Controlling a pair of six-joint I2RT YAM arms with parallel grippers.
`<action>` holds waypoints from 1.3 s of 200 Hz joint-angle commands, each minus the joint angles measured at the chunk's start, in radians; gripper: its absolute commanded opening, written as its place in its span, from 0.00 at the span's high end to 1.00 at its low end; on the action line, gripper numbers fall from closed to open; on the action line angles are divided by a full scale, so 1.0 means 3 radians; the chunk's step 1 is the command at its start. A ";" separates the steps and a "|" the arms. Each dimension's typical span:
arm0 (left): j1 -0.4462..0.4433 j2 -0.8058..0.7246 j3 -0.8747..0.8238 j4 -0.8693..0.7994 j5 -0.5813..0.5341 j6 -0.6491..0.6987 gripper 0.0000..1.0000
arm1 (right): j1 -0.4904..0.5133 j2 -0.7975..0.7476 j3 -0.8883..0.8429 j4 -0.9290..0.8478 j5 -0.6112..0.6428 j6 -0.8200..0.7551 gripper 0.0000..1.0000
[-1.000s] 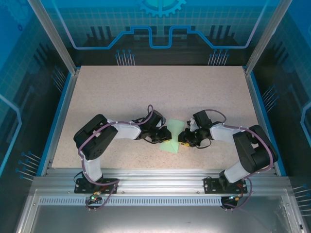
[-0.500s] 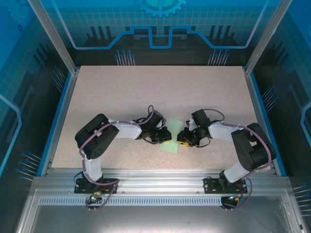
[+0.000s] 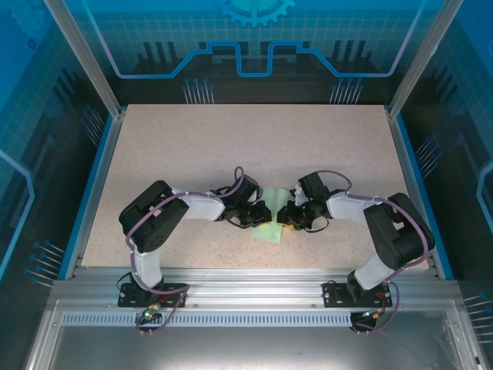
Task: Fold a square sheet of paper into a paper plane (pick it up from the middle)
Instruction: Fold the triangle a second time at the center of the table.
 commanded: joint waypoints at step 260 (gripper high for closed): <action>0.0072 -0.0386 -0.0289 0.0332 -0.0255 -0.0088 0.78 | -0.0187 -0.0075 -0.0063 0.0441 -0.0143 -0.0290 0.60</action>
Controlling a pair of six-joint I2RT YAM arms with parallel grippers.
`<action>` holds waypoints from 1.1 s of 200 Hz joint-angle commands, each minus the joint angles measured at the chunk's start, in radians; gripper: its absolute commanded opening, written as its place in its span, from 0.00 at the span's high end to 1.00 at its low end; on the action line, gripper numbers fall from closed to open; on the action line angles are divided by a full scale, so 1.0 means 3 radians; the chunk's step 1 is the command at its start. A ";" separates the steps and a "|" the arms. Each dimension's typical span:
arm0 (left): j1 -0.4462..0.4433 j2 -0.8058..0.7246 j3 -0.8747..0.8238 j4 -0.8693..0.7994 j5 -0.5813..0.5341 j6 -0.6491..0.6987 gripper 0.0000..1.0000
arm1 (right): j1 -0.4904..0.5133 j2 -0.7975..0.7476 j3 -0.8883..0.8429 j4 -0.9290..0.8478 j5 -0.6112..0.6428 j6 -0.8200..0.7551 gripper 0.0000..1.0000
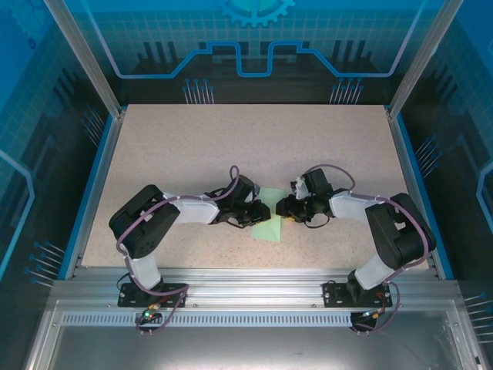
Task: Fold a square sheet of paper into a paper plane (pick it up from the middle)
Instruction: Fold the triangle a second time at the center of the table, then turn over the paper at the center of the table.
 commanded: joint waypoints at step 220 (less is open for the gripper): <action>0.0125 0.0146 0.0141 -0.0269 -0.0045 0.0104 0.80 | -0.0259 0.0741 0.0851 -0.0345 -0.0091 -0.0385 0.55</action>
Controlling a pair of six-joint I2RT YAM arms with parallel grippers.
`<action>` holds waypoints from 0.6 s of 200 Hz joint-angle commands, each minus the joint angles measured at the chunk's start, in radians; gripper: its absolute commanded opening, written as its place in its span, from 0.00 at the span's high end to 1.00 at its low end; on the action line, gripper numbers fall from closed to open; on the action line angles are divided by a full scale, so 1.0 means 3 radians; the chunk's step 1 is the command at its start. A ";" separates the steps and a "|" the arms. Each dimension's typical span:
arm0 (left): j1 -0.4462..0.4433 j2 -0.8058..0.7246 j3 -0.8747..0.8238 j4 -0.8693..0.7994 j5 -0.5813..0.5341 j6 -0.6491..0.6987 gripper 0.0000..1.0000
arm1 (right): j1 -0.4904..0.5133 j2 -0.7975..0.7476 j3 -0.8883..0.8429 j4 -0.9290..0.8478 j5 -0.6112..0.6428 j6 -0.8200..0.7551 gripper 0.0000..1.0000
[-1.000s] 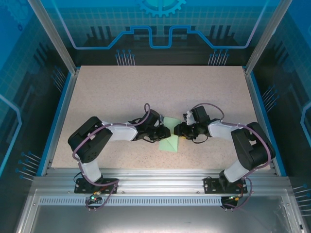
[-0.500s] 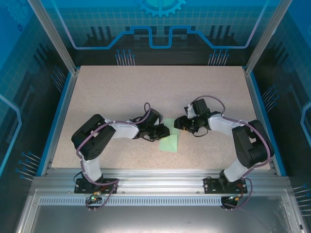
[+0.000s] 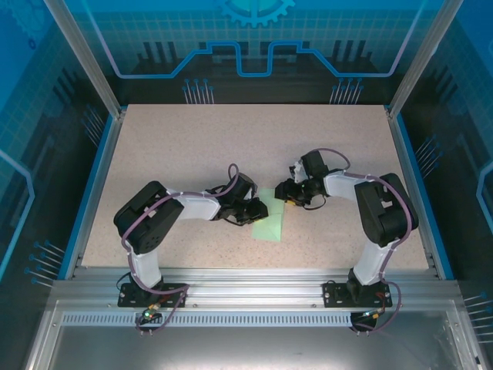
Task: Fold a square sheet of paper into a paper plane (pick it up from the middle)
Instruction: Turn over the paper at the center of the table.
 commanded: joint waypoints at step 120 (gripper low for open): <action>0.0031 -0.0046 0.0064 -0.0132 0.0009 0.0068 0.79 | 0.0069 -0.0504 -0.0796 0.0461 -0.0791 -0.0365 0.47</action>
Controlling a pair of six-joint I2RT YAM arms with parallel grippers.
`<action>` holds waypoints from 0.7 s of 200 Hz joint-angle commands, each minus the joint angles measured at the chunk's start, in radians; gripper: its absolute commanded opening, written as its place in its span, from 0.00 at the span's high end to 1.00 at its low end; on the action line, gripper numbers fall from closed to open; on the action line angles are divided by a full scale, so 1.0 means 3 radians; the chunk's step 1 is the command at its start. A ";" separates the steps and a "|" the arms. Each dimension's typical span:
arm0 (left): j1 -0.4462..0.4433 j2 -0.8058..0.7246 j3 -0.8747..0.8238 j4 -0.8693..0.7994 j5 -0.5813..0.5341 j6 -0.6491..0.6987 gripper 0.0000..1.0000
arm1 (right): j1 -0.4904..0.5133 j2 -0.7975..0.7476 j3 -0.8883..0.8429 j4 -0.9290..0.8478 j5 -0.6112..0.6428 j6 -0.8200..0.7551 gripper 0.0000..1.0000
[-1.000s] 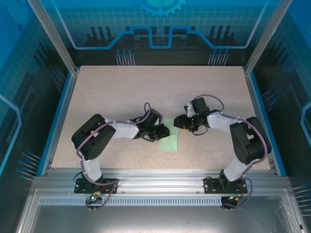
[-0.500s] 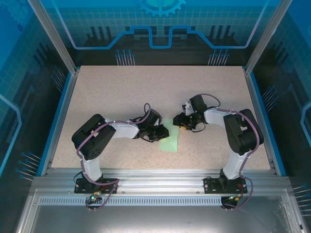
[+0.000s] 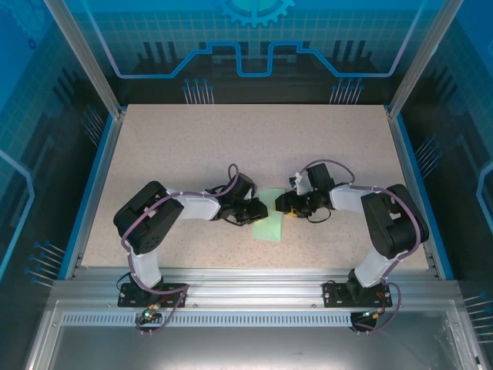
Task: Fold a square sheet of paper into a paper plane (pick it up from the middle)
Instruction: Turn over the paper at the center of the table.
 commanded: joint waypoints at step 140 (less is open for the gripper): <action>0.0035 -0.0165 0.0040 0.0010 0.0078 -0.0008 0.77 | 0.0177 -0.0234 -0.0278 -0.0006 -0.0194 -0.0205 0.90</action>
